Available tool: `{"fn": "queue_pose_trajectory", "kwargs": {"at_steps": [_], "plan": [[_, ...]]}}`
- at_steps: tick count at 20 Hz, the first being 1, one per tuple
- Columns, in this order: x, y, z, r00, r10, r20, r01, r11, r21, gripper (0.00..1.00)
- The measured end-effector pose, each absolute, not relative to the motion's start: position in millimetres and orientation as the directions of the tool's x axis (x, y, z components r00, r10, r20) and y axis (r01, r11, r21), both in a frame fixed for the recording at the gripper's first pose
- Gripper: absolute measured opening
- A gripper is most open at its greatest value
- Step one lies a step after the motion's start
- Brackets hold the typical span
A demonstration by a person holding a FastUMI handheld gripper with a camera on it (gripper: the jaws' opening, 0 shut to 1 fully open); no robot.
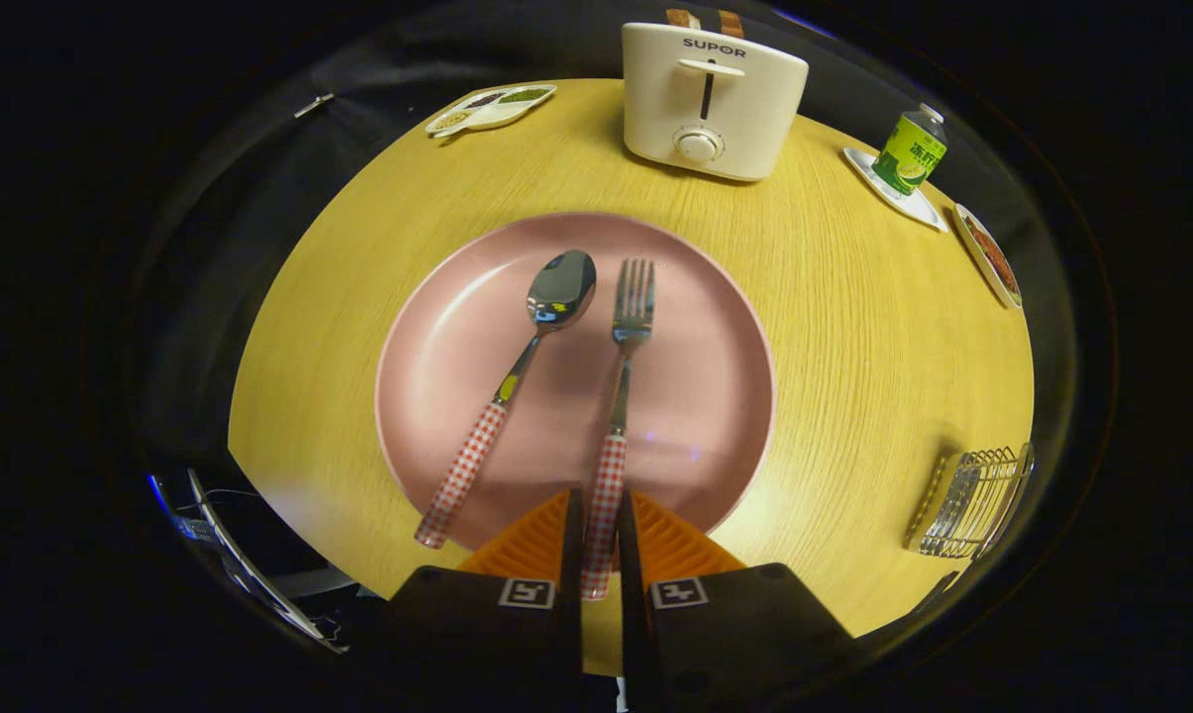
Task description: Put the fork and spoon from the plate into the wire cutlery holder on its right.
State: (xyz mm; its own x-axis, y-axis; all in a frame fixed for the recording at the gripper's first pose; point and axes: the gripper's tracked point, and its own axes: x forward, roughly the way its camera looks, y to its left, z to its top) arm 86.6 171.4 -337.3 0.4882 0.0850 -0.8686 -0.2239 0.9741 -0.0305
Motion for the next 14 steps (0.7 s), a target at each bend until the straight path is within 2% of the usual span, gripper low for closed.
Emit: {"fn": "queue_pose_trajectory", "kwargs": {"at_steps": [1, 4, 14], "plan": [[85.0, 170.8, -337.1, 0.48, 0.086, -0.873, -0.216, 0.976, -0.022, 0.16], [86.6, 166.4, -329.3, 0.482, 0.105, -0.87, -0.207, 0.978, 0.004, 0.12], [50.0, 98.5, -249.2, 0.498, 0.208, -0.842, -0.23, 0.968, 0.103, 0.12]]}}
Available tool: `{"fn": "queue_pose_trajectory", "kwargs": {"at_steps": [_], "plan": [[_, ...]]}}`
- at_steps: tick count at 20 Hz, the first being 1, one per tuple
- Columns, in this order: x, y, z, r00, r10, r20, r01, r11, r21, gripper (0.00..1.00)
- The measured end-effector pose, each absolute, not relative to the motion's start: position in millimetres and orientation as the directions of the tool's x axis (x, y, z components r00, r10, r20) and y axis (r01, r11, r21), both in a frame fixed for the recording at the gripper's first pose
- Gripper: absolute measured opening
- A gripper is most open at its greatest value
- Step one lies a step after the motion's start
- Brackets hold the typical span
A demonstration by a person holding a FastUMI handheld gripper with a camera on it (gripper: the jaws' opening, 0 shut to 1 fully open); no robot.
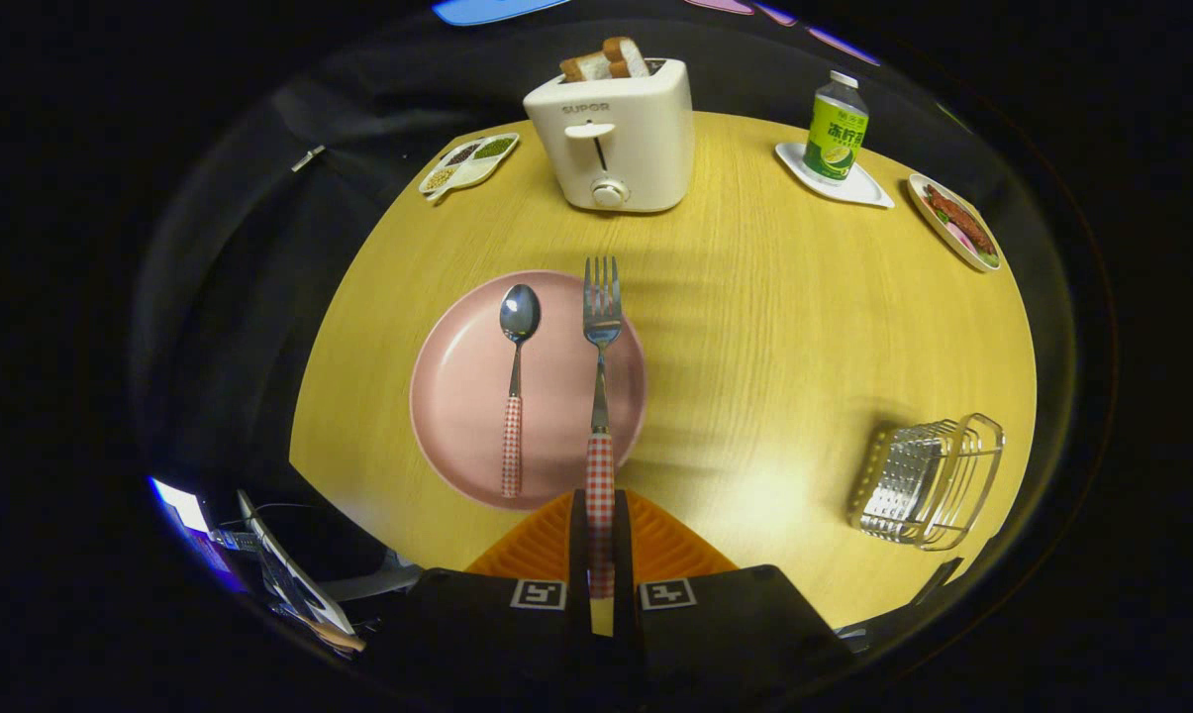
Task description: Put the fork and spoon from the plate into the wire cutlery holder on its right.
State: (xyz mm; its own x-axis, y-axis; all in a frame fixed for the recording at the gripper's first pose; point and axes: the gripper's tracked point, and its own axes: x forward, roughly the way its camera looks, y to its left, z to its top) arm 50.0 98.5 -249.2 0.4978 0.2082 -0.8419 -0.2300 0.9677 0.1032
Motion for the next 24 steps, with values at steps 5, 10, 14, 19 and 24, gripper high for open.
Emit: {"fn": "queue_pose_trajectory", "kwargs": {"at_steps": [5, 10, 14, 19, 24], "plan": [[18.8, 18.2, -211.0, 0.489, 0.187, -0.852, -0.258, 0.964, 0.064, 0.12], [-17.7, -53.6, -193.8, 0.407, 0.15, -0.901, -0.256, 0.966, 0.045, 0.12], [-41.6, -101.8, -189.6, 0.332, 0.088, -0.939, -0.283, 0.959, -0.01, 0.12], [-53.2, -131.0, -200.1, 0.206, 0.049, -0.977, -0.276, 0.961, -0.01, 0.12], [-48.8, -154.2, -200.8, 0.088, -0.014, -0.996, -0.312, 0.949, -0.041, 0.12]]}}
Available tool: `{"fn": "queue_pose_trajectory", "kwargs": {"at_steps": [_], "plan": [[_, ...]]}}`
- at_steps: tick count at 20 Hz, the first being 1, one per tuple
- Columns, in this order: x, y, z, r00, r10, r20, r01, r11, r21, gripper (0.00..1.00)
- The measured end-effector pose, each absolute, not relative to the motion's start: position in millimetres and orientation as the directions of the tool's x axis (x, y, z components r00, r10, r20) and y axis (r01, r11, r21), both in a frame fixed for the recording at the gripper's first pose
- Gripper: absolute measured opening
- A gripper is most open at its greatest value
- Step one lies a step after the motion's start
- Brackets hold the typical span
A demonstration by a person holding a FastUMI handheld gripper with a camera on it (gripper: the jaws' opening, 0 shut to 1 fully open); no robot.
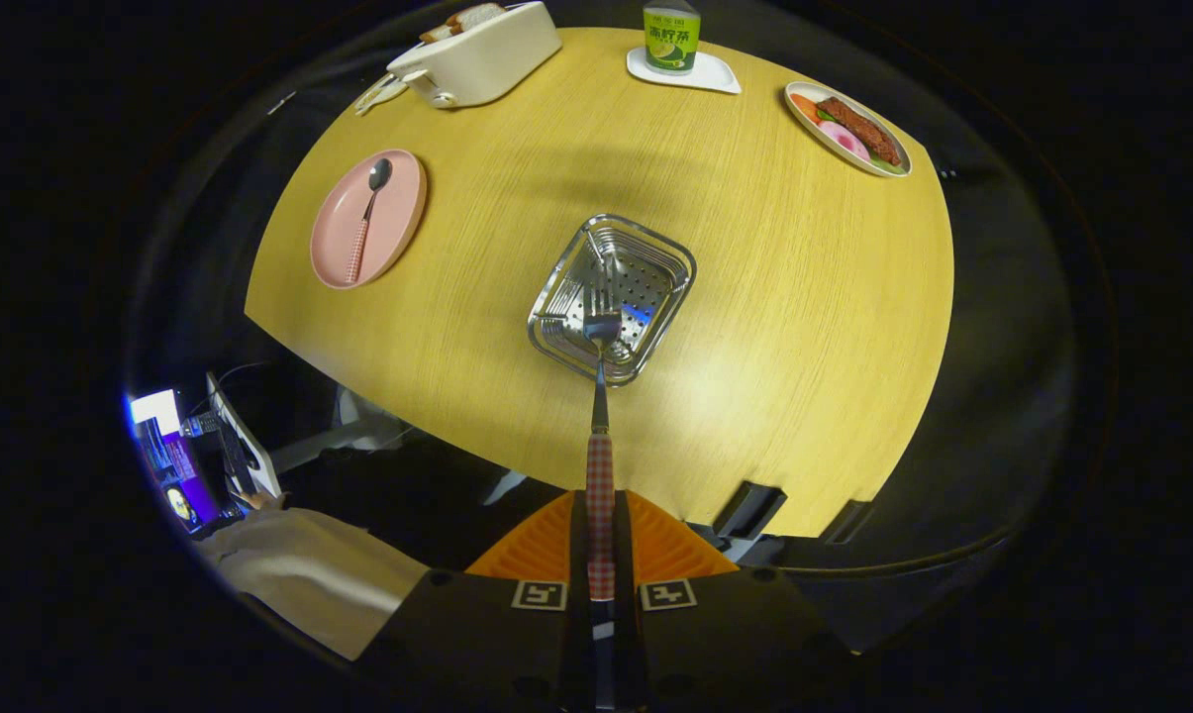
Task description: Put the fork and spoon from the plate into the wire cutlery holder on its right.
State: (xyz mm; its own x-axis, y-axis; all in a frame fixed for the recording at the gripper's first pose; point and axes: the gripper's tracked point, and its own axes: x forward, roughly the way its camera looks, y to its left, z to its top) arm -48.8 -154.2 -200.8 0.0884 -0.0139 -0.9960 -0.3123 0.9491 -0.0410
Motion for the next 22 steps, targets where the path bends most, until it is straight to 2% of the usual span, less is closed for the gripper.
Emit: {"fn": "queue_pose_trajectory", "kwargs": {"at_steps": [5, 11, 16, 20, 22], "plan": [[-35.5, -153.6, -202.5, -0.033, -0.044, -0.998, -0.345, 0.938, -0.029, 0.12], [-14.7, -152.8, -206.9, -0.141, -0.075, -0.987, -0.316, 0.948, -0.027, 0.12], [2.7, -147.7, -215.4, -0.19, -0.072, -0.979, -0.267, 0.964, -0.019, 0.13], [7.0, -147.2, -215.8, -0.185, -0.062, -0.981, -0.263, 0.965, -0.011, 0.2], [12.7, -143.8, -212.9, -0.145, -0.053, -0.988, -0.273, 0.962, -0.012, 0.39]]}}
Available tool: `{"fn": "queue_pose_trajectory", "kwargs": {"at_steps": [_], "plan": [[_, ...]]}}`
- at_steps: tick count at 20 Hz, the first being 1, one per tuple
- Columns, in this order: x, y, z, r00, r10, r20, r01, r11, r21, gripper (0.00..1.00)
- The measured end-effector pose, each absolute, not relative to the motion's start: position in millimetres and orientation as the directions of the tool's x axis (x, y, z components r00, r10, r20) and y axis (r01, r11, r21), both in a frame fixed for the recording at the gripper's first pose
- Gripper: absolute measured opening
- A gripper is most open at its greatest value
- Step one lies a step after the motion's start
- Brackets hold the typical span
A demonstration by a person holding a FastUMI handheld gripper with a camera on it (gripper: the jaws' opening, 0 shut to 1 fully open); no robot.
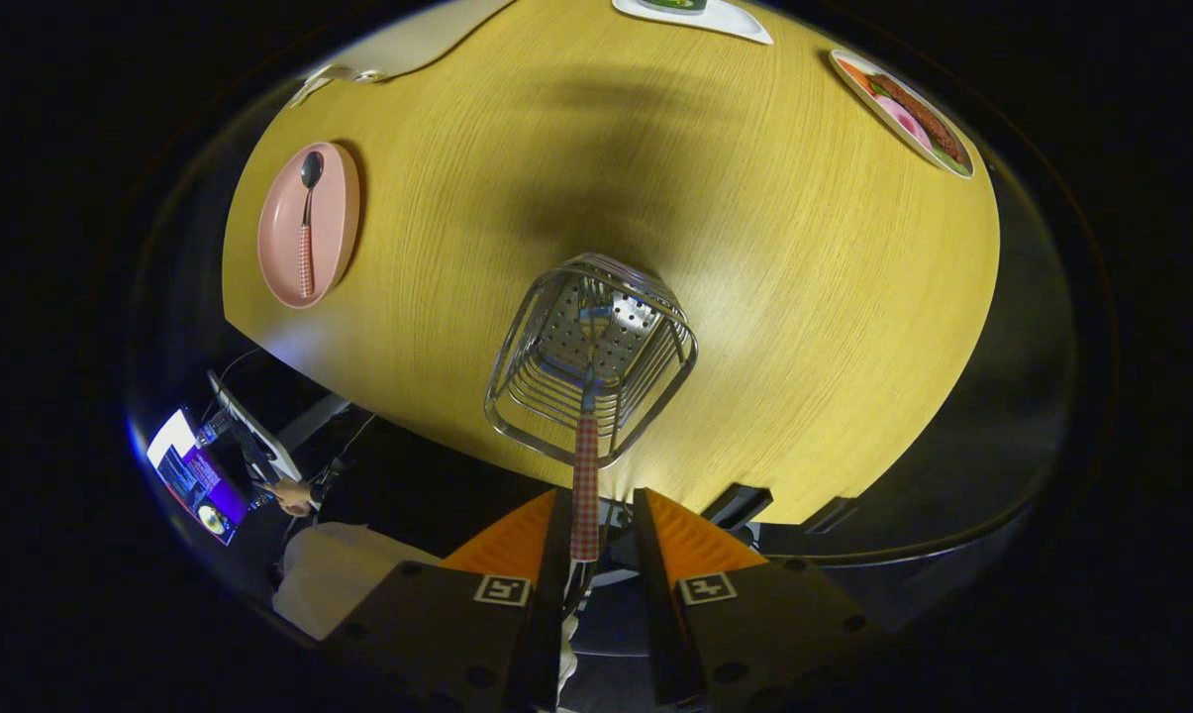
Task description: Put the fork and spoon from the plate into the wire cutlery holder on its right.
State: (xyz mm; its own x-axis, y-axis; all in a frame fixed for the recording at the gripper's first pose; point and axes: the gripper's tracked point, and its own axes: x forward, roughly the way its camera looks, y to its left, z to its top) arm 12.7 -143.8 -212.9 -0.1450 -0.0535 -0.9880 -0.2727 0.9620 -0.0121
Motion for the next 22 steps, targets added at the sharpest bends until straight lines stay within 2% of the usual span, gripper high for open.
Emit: {"fn": "queue_pose_trajectory", "kwargs": {"at_steps": [3, 4, 7, 17, 22], "plan": [[19.2, -131.1, -197.2, -0.074, 0.006, -0.997, -0.27, 0.962, 0.025, 0.68], [20.6, -127.8, -192.1, -0.052, 0.022, -0.998, -0.275, 0.961, 0.036, 0.86], [20.9, -121.8, -173.5, 0.007, 0.064, -0.998, -0.276, 0.959, 0.059, 1.0], [23.5, -87.5, -105.4, 0.29, 0.224, -0.93, -0.228, 0.96, 0.16, 0.99], [40.4, -61.5, -97.1, 0.47, 0.229, -0.853, -0.191, 0.969, 0.156, 0.99]]}}
